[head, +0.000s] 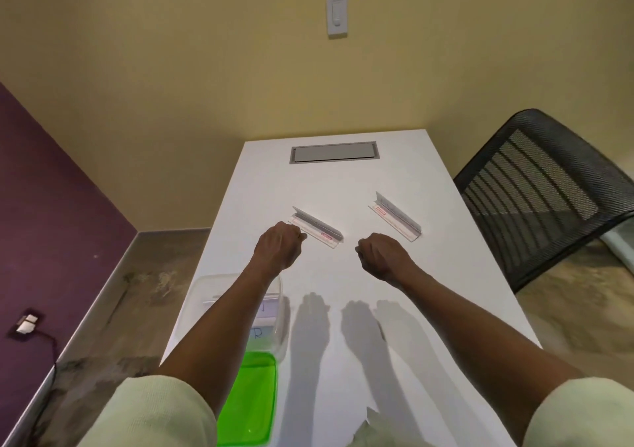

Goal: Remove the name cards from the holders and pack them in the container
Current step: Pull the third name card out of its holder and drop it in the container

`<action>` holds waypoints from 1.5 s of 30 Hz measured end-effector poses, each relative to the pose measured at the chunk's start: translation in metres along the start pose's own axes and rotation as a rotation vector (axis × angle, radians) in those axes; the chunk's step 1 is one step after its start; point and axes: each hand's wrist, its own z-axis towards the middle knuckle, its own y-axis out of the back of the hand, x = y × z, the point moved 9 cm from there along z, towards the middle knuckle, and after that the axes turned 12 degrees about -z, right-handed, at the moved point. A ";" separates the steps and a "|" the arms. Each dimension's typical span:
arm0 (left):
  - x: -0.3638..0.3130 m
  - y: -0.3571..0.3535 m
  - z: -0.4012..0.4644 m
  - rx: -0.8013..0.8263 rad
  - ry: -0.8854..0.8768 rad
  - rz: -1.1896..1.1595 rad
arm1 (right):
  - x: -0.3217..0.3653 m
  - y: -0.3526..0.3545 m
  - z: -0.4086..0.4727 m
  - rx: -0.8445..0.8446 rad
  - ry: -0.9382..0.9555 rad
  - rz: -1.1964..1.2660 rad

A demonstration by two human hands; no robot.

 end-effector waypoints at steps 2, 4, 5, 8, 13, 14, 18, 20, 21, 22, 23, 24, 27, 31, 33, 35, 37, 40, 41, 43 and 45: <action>-0.011 -0.004 0.002 -0.008 -0.022 0.008 | -0.012 0.000 -0.003 0.005 -0.008 -0.009; -0.021 -0.007 0.005 -0.009 -0.038 0.010 | -0.024 -0.003 -0.005 0.020 -0.016 -0.019; -0.026 -0.009 0.007 -0.006 -0.046 0.009 | -0.031 -0.004 -0.005 0.018 -0.025 -0.022; -0.041 -0.017 0.012 0.002 -0.077 0.011 | -0.052 -0.005 -0.009 0.005 -0.056 -0.015; -0.050 -0.032 0.019 0.043 -0.064 0.017 | -0.068 -0.009 -0.009 0.023 -0.058 -0.065; -0.051 -0.035 0.021 0.051 -0.067 0.018 | -0.071 -0.010 -0.009 0.026 -0.065 -0.060; -0.053 -0.041 0.026 0.061 -0.079 0.020 | -0.077 -0.015 -0.006 0.036 -0.074 -0.056; -0.051 -0.042 0.031 0.063 -0.076 0.019 | -0.079 -0.016 -0.003 0.035 -0.084 -0.044; -0.050 -0.042 0.035 0.066 -0.075 0.019 | -0.081 -0.017 0.000 0.035 -0.091 -0.032; -0.048 -0.043 0.038 0.071 -0.076 0.020 | -0.082 -0.018 0.003 0.035 -0.097 -0.020; -0.046 -0.043 0.041 0.075 -0.078 0.020 | -0.082 -0.019 0.006 0.036 -0.101 -0.013; -0.044 -0.043 0.043 0.075 -0.080 0.017 | -0.081 -0.020 0.009 0.035 -0.105 -0.004; -0.032 -0.043 0.051 0.066 -0.076 0.005 | -0.076 -0.027 0.015 0.056 -0.113 0.012; -0.018 -0.050 0.061 0.086 -0.069 0.023 | -0.069 -0.027 0.023 0.022 -0.087 -0.042; -0.011 -0.054 0.067 0.099 -0.050 0.016 | -0.064 -0.027 0.025 -0.021 -0.079 -0.074; -0.003 -0.057 0.075 0.118 -0.024 0.006 | -0.062 -0.032 0.030 -0.006 -0.076 -0.048; 0.005 -0.060 0.084 0.134 0.005 -0.003 | -0.060 -0.041 0.038 0.006 -0.077 -0.043; 0.017 -0.064 0.102 0.151 0.030 -0.016 | -0.058 -0.060 0.055 0.093 -0.079 -0.101; 0.021 -0.066 0.108 0.157 0.035 -0.017 | -0.058 -0.071 0.060 0.158 -0.070 -0.113; 0.029 -0.070 0.120 0.168 0.051 -0.025 | -0.062 -0.095 0.069 0.221 -0.088 -0.095; 0.037 -0.073 0.131 0.167 0.065 -0.040 | -0.063 -0.107 0.076 0.245 -0.110 -0.055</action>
